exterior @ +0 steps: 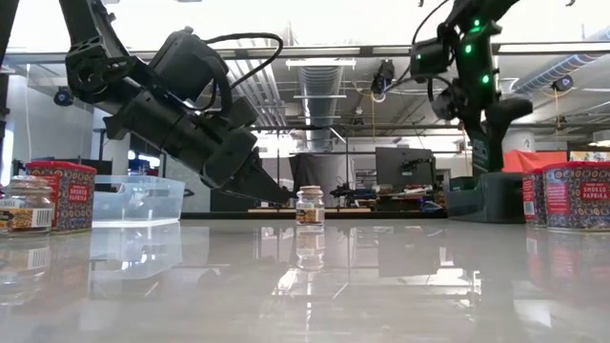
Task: Sort spices by type
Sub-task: Put the black seasoning can into the black bin
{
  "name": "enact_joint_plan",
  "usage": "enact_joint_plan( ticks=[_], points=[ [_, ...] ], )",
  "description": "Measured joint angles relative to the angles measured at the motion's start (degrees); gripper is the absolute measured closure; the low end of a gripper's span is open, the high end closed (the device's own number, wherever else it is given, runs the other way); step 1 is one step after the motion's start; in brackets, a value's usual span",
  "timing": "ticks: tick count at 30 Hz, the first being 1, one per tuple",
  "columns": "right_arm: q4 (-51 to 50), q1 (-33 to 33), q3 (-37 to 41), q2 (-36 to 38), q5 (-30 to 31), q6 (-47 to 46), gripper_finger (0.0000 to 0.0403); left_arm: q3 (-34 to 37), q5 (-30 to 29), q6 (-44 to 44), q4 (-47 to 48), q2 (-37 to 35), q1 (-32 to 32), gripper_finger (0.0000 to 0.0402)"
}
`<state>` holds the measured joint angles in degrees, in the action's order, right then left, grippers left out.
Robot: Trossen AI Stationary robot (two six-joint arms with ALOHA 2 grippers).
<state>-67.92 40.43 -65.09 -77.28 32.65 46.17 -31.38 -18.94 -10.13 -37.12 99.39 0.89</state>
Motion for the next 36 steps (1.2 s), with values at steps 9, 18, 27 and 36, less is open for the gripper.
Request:
enact_joint_plan(
  ticks=[9,18,27,36],
  points=[
    [4.82,4.39,5.08,-0.52,1.18,2.7,0.0119,0.0,0.0,-0.02,0.02,0.0,0.0,0.0091],
    [11.87,6.26,7.98,-0.99,1.75,5.97,0.0134,0.0,0.0,-0.02,0.27,0.0,0.0,0.0091],
    [13.6,7.08,8.42,-3.37,1.67,3.91,0.0114,0.0,0.0,-0.03,0.88,0.0,-0.01,0.0091],
    [16.5,9.68,10.28,-4.25,-0.13,2.77,0.0128,0.0,0.0,-0.14,1.73,0.0,-0.01,0.0091]
  ],
)
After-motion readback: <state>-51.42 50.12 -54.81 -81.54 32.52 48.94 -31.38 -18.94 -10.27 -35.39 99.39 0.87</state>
